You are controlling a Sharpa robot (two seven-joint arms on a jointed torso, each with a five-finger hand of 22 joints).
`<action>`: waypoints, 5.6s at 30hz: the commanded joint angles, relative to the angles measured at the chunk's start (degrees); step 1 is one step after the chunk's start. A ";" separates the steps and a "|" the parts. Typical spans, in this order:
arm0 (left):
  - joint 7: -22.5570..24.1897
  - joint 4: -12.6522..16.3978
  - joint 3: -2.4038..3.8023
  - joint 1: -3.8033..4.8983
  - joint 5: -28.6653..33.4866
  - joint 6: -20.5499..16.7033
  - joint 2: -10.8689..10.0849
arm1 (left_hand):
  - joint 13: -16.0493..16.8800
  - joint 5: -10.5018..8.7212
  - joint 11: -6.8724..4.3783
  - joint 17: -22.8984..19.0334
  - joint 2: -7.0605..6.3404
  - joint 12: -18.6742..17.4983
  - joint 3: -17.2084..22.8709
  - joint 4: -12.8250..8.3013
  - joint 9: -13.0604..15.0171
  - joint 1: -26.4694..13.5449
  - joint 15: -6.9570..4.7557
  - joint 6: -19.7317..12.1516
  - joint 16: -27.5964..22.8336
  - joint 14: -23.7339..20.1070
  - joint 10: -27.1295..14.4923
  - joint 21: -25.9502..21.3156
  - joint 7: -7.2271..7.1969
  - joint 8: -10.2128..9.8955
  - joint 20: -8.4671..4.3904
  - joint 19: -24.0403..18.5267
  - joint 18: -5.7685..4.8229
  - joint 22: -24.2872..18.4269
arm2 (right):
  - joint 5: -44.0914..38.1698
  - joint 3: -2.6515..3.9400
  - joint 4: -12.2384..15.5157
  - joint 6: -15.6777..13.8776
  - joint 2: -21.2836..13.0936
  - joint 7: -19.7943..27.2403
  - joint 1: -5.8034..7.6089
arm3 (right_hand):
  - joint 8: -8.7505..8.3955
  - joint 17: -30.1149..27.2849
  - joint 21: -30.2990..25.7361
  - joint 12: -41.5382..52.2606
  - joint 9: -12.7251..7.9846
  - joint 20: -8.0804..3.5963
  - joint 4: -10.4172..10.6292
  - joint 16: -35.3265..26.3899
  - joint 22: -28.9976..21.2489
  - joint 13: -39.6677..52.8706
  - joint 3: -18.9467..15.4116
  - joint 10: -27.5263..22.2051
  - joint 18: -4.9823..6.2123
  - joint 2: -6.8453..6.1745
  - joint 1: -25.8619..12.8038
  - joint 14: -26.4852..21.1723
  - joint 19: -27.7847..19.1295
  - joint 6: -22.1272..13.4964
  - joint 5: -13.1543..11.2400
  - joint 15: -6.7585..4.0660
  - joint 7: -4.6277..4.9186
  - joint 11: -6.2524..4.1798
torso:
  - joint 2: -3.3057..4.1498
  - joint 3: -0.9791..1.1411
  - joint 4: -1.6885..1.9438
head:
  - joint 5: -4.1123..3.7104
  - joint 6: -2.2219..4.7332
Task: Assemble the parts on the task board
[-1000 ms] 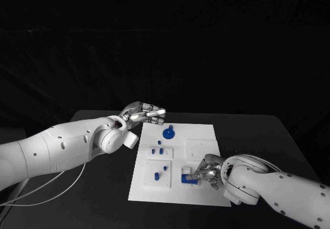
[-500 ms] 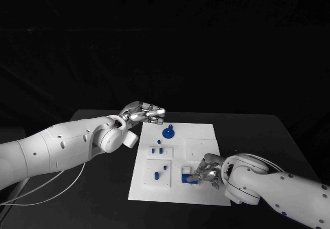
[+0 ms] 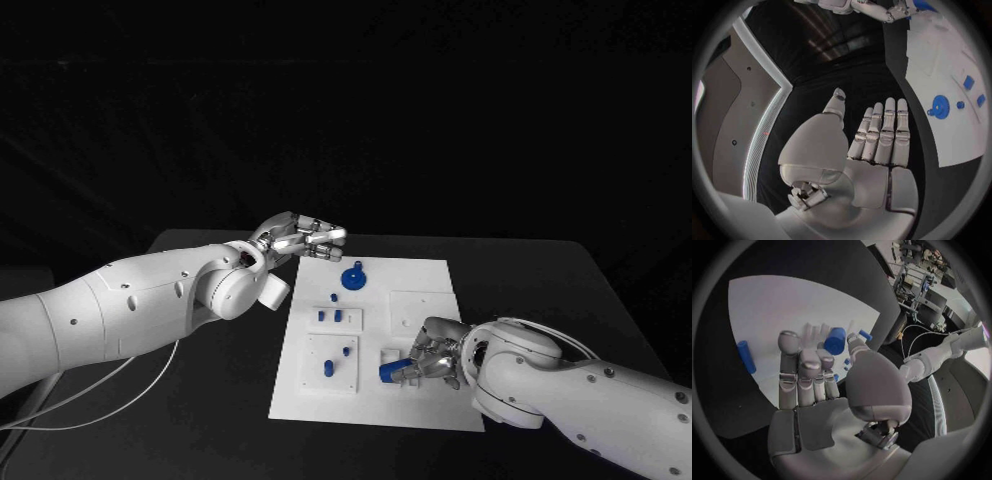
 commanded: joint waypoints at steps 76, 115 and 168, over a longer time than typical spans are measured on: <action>-0.38 -0.04 0.04 0.11 -0.14 0.17 -0.09 | 0.08 -0.10 0.08 0.11 1.02 -0.11 -0.31 0.12 0.02 -0.06 0.01 0.00 -0.17 -0.08 -0.47 0.15 0.41 0.26 0.14 -0.03 0.99 0.04 | -29.36 -1.80 -0.39 7.57 4.02 -0.54 0.41 | 0.02 -1.57 -2.53 -2.34 -0.71 0.10 0.91 -2.21 1.55 -1.90 3.17 -0.61 -1.44 -2.17 0.03 -0.07 2.59 6.48 -0.98 0.06 -1.43 -0.63 | 0.02 0.03 -0.02 | -0.55 -0.06; -0.70 -0.11 0.03 0.12 -0.13 0.31 -0.05 | 0.09 0.04 0.13 0.15 1.97 -0.11 -0.54 0.86 0.02 -0.78 0.04 -0.05 -0.18 -0.18 -0.58 0.12 0.45 0.29 0.21 -0.13 1.02 0.04 | -23.98 -1.93 -0.51 10.12 4.96 -2.40 0.42 | 0.02 0.95 1.80 -1.26 -2.90 -0.50 5.96 0.60 3.74 -0.41 11.86 1.90 -2.71 -1.47 -7.46 0.30 2.79 9.62 -6.17 -0.34 -2.38 -1.46 | 0.02 -0.06 -0.01 | -1.13 0.19; -1.34 -0.08 0.03 0.14 -0.60 0.28 0.01 | 0.09 0.08 0.15 0.16 2.12 -0.11 -0.74 0.73 0.02 -0.90 0.07 0.01 -0.18 -0.25 -0.58 0.19 0.43 0.37 0.23 -0.21 1.04 0.06 | -11.57 -2.04 -3.12 10.67 6.50 -5.75 0.42 | 0.03 2.69 3.49 -0.28 -2.82 -0.47 -5.37 2.34 4.35 1.19 16.41 3.53 -2.41 9.24 -18.27 0.39 2.87 10.50 -5.98 -0.48 -2.80 -1.78 | 0.01 0.02 0.00 | -1.71 0.28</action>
